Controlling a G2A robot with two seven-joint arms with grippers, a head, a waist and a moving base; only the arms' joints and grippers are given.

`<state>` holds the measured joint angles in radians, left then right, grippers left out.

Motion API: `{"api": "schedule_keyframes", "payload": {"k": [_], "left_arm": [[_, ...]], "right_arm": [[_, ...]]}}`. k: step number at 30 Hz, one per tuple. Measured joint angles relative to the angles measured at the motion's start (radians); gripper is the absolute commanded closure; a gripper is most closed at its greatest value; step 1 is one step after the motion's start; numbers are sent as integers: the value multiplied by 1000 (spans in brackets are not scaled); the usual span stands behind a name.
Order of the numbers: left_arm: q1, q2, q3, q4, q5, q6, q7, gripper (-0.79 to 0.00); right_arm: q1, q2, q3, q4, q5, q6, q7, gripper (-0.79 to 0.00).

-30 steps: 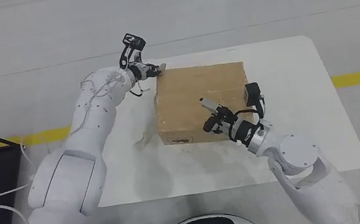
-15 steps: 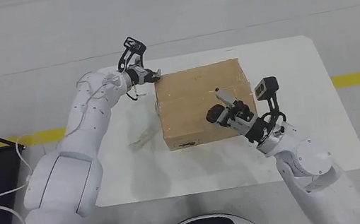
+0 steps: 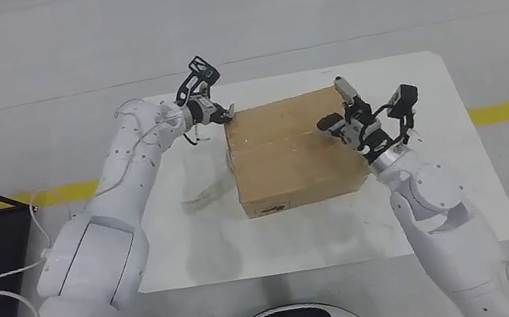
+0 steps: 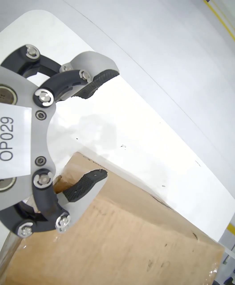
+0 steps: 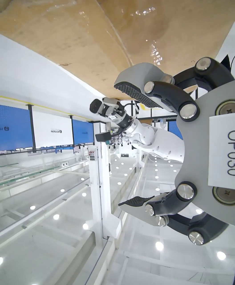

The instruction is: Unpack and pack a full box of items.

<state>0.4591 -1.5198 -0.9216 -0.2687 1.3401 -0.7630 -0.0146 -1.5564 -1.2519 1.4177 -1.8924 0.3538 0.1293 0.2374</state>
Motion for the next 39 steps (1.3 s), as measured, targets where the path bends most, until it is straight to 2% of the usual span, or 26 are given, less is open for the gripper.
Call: {"api": "schedule_keyframes", "payload": {"k": [7, 12, 16, 21, 25, 32, 36, 39], "left_arm": [[9, -8, 24, -28, 24, -5, 14, -785], [7, -12, 36, -38, 34, -9, 26, -785], [6, -12, 43, -44, 40, -12, 37, -785], [6, -13, 44, -52, 33, -2, 52, -785], [-2, -12, 12, -36, -39, 52, 70, -785], [-2, -12, 13, -37, -32, 50, 70, -785], [20, 9, -1, -82, -19, 63, 122, -785], [47, 46, -21, -105, 16, 39, 206, -785]], "right_arm": [[-2, 7, 38, 19, -23, 31, 17, -785], [18, 22, 22, 50, -166, 143, 123, -785], [38, 26, 8, 66, -221, 187, 159, -785], [41, 29, 4, 56, -241, 184, 171, -785], [23, 33, 28, 34, -226, 159, 183, -785], [21, 33, 33, 31, -218, 153, 185, -785], [21, 33, 33, 31, -218, 153, 185, -785], [21, 33, 33, 31, -218, 153, 185, -785]]}}
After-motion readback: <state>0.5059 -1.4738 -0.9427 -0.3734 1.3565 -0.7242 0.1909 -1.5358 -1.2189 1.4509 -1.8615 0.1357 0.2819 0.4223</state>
